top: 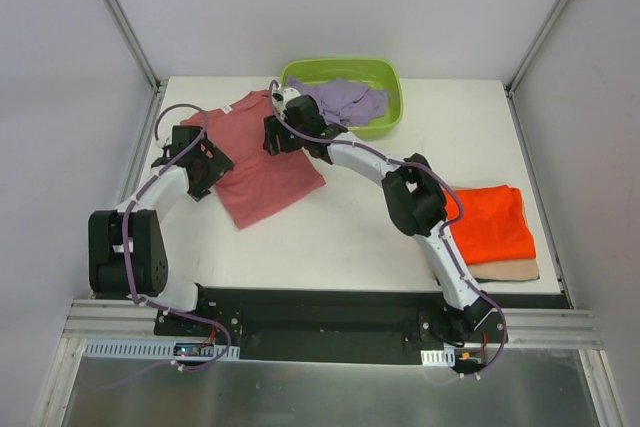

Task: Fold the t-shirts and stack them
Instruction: Fold the folded rectangular tshirt in 1/3 of the way

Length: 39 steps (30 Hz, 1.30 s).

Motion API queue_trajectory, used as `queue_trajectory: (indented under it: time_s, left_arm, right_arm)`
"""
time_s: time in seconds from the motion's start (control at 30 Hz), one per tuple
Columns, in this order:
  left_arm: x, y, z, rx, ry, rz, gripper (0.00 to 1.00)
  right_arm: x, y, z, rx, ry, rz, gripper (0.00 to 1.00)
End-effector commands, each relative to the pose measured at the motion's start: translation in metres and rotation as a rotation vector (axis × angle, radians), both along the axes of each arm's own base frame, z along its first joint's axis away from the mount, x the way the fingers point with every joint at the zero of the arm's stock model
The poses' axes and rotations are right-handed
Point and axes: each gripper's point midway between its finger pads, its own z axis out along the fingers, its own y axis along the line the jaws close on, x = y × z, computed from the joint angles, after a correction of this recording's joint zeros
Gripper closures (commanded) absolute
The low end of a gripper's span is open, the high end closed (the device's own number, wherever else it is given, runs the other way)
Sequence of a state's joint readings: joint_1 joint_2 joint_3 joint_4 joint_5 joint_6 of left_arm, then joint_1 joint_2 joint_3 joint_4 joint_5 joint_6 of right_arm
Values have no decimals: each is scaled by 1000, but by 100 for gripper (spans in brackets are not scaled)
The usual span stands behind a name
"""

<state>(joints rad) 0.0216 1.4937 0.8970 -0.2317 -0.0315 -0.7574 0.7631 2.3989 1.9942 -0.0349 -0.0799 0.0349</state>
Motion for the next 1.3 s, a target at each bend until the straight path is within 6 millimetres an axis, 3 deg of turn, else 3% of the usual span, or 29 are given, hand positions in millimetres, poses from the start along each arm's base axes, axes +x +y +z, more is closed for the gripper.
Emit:
queue_trajectory:
  time_s: [0.0,0.07,0.1,0.2,0.33,0.5,0.67,0.77,0.97,1.1,1.27]
  left_arm:
    - [6,-11,52,-48,-131,-42,13]
    - [2,-23,59,-78,-155,-95,5]
    - [-1,-27,61,-85,-164,-117,1]
    - [-9,-41,60,-96,-164,-168,1]
    - [-2,-53,59,-105,-183,-241,1]
    - [20,-72,38,-179,-121,-334,1]
    - [64,-47,25,-72,-88,-249,1]
    - [71,-29,10,-22,5,-165,1]
    - [58,-22,-23,-10,134,-118,1]
    - [48,-27,-37,-32,180,-136,1]
    - [18,-24,-42,-9,217,-118,1]
  right_arm:
    - [-19,7,75,61,-48,125,27]
    - [-32,-2,83,55,-40,145,20]
    - [-41,-8,84,50,-30,148,11]
    - [-65,-26,79,37,14,160,0]
    - [-80,-38,60,11,64,160,4]
    - [-89,-32,38,21,144,185,4]
    - [-91,-34,12,-22,202,194,4]
    - [-91,-40,-4,-55,239,180,4]
    - [-93,-54,-35,-147,324,155,4]
    - [-99,-63,-43,-166,357,137,4]
    - [-126,-81,-53,-175,423,113,4]
